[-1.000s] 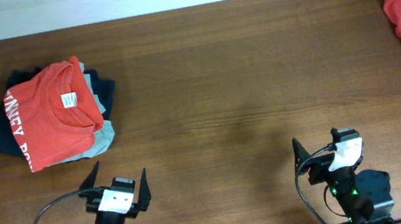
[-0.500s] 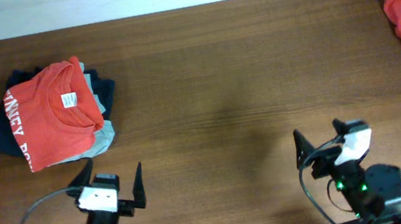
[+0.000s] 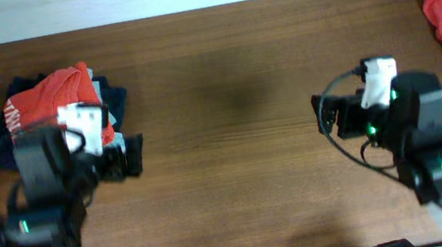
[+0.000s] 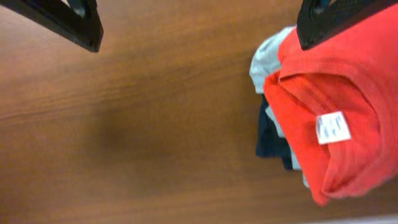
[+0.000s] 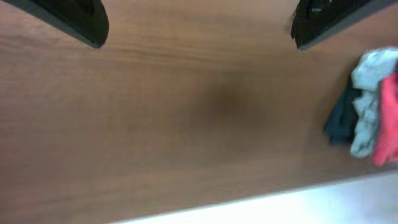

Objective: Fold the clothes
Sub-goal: 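Reach the right gripper to the crumpled orange t-shirt at right edge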

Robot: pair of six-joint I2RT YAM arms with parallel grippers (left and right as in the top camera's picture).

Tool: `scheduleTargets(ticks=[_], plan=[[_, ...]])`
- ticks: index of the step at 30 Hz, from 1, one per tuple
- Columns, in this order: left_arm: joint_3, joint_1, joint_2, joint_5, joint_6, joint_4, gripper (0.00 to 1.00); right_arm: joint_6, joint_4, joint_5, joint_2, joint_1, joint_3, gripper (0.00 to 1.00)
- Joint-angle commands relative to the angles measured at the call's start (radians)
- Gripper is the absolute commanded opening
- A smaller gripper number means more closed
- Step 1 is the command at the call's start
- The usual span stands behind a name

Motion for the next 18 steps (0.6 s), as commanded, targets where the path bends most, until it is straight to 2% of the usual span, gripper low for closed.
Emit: scheduleTargets(ticks=[1,5,9,13,15,18], plan=[[0.132,0.002,0.116,0.024,-0.010,-0.061,0.99,-0.001,-0.068,-0.028,0.083,-0.014,0.127,0.99],[0.162,0.002,0.193,0.134,-0.016,-0.066,0.99,0.119,-0.253,0.129,0.202,-0.123,0.283,0.99],[0.162,0.002,0.223,0.147,-0.015,-0.084,0.99,0.127,-0.406,0.148,0.343,-0.356,0.433,0.99],[0.162,0.002,0.225,0.147,-0.016,-0.085,0.99,0.172,-0.440,0.160,0.480,-0.616,0.491,0.97],[0.162,0.002,0.225,0.146,-0.015,-0.087,0.99,0.216,-0.427,0.182,0.544,-0.727,0.491,0.88],[0.162,0.002,0.225,0.146,-0.015,-0.092,0.99,0.224,-0.407,0.228,0.654,-0.854,0.491,0.82]])
